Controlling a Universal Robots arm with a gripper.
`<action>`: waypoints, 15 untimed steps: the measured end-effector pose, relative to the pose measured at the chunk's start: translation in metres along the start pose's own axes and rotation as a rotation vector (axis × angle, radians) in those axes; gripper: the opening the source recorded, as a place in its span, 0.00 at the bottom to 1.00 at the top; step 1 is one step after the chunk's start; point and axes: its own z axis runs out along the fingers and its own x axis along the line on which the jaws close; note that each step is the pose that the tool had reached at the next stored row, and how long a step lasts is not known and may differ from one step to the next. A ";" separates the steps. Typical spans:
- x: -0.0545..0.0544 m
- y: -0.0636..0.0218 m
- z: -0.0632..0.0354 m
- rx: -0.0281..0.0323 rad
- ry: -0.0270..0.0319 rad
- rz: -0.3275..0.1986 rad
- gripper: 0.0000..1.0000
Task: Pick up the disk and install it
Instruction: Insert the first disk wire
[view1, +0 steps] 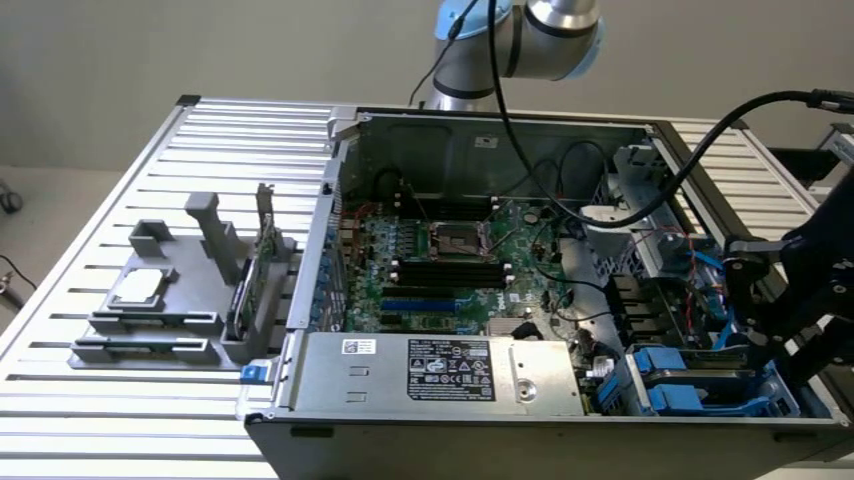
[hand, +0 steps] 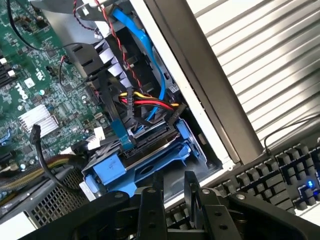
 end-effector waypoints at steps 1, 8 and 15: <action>0.000 0.0000 0.0001 -0.0057 0.0039 0.008 0.31; 0.000 0.0000 0.0010 -0.0598 0.0401 0.061 0.31; 0.000 0.0000 0.0039 -0.1077 0.0716 0.139 0.31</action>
